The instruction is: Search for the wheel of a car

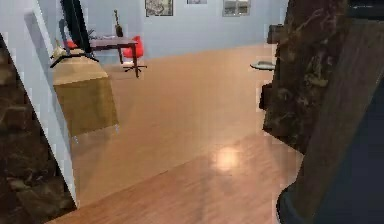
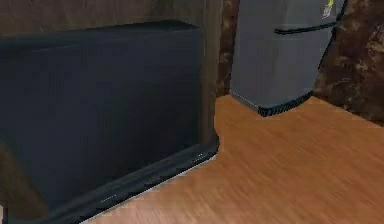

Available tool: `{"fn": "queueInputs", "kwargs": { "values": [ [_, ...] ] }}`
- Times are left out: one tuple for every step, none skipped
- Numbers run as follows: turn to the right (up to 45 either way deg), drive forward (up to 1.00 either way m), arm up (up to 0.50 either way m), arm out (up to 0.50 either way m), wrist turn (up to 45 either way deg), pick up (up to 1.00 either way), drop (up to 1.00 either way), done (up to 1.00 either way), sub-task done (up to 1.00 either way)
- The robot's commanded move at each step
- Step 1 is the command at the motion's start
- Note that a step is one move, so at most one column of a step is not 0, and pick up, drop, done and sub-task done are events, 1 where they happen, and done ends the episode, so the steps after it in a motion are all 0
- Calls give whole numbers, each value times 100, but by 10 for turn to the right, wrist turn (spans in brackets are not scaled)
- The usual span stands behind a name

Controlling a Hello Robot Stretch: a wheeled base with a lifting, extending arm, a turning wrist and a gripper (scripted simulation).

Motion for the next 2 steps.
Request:
{"fn": "queueInputs", "kwargs": {
  "values": [
    [0,100,0,0,0,0,0,0,0],
    [-330,0,0,0,0,0,0,0,0]
  ]
}}
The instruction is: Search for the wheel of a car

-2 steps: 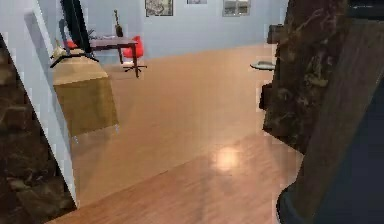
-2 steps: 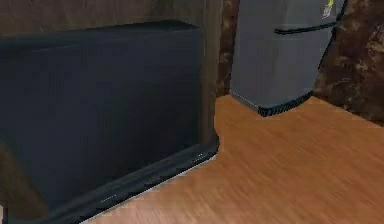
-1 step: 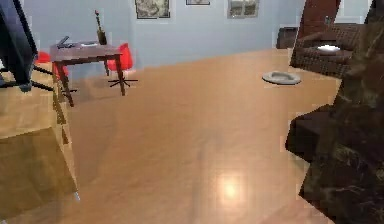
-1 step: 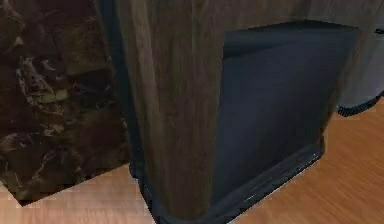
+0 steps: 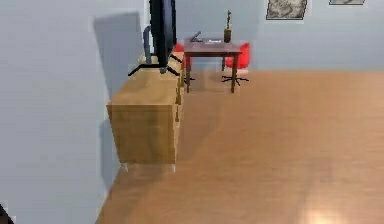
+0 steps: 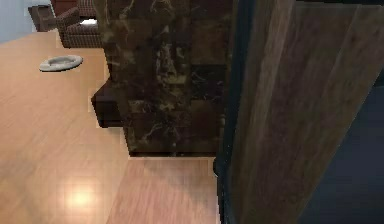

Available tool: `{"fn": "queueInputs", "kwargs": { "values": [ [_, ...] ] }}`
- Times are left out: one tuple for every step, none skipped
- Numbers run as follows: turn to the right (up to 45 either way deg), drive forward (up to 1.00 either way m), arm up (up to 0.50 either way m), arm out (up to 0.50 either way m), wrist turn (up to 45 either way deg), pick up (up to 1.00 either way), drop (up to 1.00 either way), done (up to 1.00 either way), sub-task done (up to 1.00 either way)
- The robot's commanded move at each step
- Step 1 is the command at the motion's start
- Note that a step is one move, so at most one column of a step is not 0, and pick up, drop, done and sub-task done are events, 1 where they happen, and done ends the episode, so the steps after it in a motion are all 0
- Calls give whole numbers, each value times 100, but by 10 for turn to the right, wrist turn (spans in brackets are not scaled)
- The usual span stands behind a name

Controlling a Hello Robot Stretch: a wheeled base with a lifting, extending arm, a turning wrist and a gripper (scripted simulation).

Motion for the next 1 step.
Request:
{"fn": "queueInputs", "kwargs": {
  "values": [
    [0,5,0,0,0,0,0,0,0]
  ]
}}
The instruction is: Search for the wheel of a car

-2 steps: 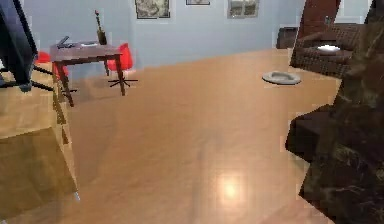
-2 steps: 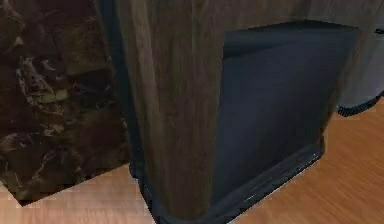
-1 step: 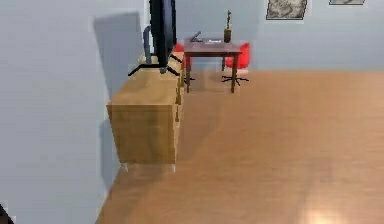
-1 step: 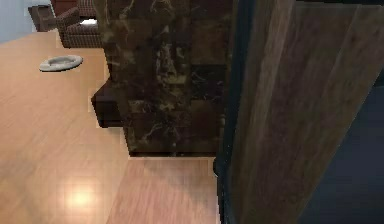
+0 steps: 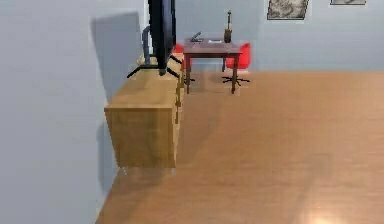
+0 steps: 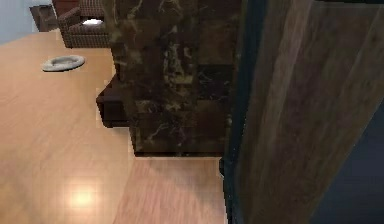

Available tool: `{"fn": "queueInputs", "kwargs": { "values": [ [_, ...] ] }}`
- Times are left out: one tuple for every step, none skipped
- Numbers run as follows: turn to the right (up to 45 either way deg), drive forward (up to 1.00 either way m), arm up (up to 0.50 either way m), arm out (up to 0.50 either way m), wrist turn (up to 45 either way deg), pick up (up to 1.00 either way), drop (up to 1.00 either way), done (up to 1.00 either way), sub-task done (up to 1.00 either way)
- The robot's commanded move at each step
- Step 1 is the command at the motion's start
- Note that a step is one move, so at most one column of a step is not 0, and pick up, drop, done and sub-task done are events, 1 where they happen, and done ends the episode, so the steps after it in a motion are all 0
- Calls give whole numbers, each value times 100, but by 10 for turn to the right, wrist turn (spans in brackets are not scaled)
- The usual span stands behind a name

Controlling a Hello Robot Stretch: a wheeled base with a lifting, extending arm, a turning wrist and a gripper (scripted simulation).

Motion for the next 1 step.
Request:
{"fn": "queueInputs", "kwargs": {
  "values": [
    [450,0,0,0,0,0,0,0,0]
  ]
}}
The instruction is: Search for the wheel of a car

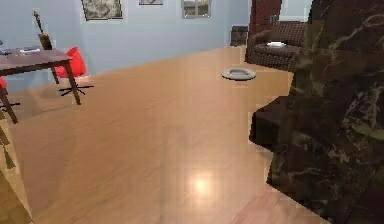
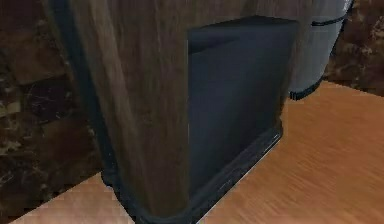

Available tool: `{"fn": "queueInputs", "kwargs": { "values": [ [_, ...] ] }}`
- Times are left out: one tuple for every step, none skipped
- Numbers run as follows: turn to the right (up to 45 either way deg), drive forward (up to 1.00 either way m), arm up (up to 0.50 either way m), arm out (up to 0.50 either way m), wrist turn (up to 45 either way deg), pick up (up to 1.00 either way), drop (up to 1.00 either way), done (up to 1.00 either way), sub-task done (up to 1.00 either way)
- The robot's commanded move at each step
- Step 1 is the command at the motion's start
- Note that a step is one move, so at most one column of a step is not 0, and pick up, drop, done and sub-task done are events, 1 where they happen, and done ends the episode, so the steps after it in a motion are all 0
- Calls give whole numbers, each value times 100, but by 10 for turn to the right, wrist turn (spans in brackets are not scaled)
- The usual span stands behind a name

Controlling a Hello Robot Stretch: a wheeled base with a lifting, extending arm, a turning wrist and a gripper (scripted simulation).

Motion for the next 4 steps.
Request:
{"fn": "queueInputs", "kwargs": {
  "values": [
    [0,100,0,0,0,0,0,0,0],
    [0,100,0,0,0,0,0,0,0],
    [30,0,0,0,0,0,0,0,0],
    [0,100,0,0,0,0,0,0,0]
  ]
}}
